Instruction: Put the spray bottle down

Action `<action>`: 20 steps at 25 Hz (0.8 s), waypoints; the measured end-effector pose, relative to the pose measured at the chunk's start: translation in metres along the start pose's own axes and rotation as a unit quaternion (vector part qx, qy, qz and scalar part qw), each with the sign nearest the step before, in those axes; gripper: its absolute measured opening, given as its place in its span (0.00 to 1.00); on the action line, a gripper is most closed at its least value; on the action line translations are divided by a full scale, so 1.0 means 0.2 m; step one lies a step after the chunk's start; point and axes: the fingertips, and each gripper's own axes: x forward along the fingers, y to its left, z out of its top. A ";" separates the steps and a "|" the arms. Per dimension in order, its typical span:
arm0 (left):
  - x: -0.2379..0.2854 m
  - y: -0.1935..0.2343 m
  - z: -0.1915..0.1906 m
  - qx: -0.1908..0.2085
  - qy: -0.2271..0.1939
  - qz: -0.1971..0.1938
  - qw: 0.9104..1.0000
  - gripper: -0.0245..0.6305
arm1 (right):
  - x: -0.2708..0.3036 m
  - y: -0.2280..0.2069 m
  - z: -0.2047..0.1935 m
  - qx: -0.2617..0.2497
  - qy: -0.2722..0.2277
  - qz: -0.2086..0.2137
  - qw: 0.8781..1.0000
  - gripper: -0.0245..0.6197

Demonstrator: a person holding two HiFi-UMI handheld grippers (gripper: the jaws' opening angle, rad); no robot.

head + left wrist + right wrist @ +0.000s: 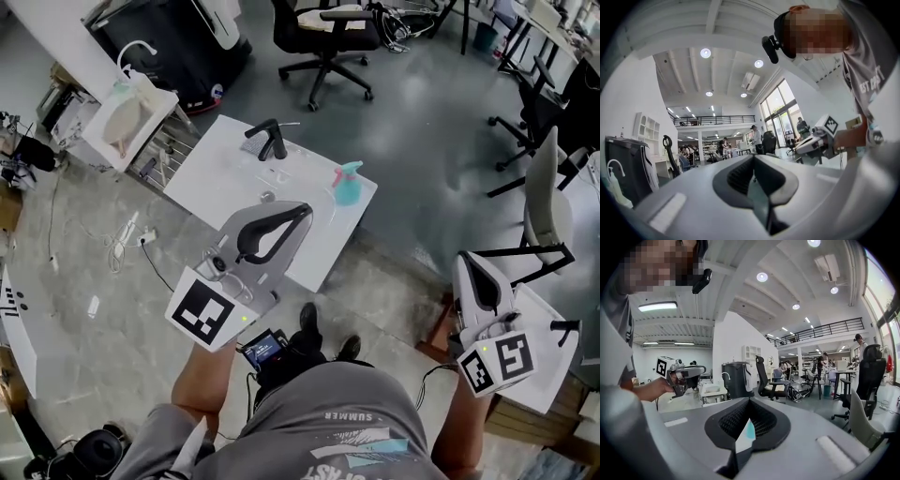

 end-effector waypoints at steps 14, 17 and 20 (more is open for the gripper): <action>-0.19 -0.31 0.16 -0.001 -0.005 0.000 1.000 0.04 | -0.30 0.17 0.13 -0.068 -0.017 0.041 0.997 0.04; -0.23 -0.37 0.16 -0.004 -0.006 0.002 1.000 0.04 | -0.35 0.21 0.11 -0.068 -0.015 0.048 0.996 0.04; -0.26 -0.40 0.15 -0.004 -0.005 0.008 1.000 0.04 | -0.40 0.22 0.09 -0.068 -0.014 0.048 0.996 0.04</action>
